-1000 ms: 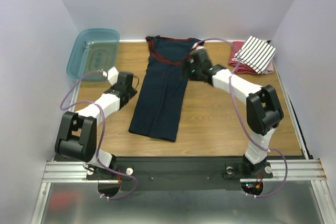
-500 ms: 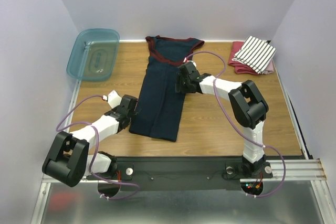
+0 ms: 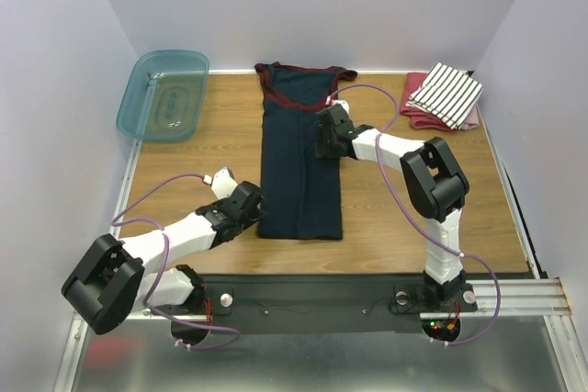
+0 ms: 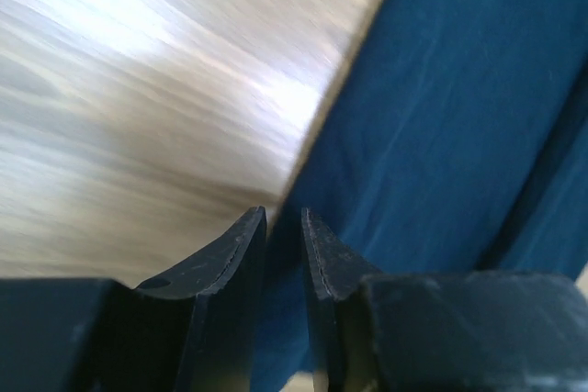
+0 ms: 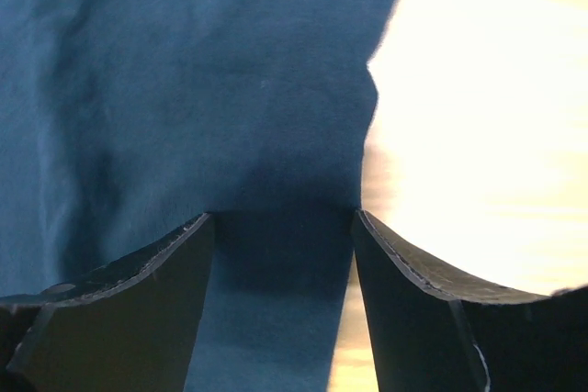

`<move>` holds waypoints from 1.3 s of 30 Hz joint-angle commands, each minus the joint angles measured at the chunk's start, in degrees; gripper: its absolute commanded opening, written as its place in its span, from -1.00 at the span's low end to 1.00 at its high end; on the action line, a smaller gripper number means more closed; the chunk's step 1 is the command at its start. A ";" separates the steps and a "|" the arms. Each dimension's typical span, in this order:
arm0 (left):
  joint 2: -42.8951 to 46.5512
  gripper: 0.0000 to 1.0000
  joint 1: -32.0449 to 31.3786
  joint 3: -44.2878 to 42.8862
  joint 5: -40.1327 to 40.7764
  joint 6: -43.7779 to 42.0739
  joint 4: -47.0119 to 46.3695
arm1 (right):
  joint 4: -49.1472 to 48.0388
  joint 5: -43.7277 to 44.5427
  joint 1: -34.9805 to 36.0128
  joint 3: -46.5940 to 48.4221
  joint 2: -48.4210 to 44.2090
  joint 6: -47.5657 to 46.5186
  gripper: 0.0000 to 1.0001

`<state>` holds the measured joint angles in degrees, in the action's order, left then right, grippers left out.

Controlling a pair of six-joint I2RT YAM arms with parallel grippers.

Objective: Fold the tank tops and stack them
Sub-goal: Fold the tank top

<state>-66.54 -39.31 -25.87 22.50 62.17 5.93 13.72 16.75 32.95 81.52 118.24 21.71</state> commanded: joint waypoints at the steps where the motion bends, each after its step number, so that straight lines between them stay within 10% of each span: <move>1: 1.94 -0.33 -4.01 0.73 0.35 5.40 1.62 | 4.83 2.76 -5.17 -0.22 1.65 -2.90 0.37; 16: 15.30 0.07 -9.46 1.34 -9.13 -2.32 0.16 | 5.01 -8.49 -5.79 -22.08 -26.46 7.46 0.60; 24: 5.99 0.11 -19.84 2.14 -8.35 4.00 -4.00 | 5.27 -13.85 -5.79 -40.89 -44.83 14.58 0.61; 39: 1.86 0.08 -20.46 3.19 -6.42 8.23 -4.26 | 7.46 -23.52 -5.79 -54.96 -57.06 22.31 0.47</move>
<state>-63.48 -59.53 -23.49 14.72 68.82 2.37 20.29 -4.05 26.76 27.97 63.35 41.76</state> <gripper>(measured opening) 0.541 0.747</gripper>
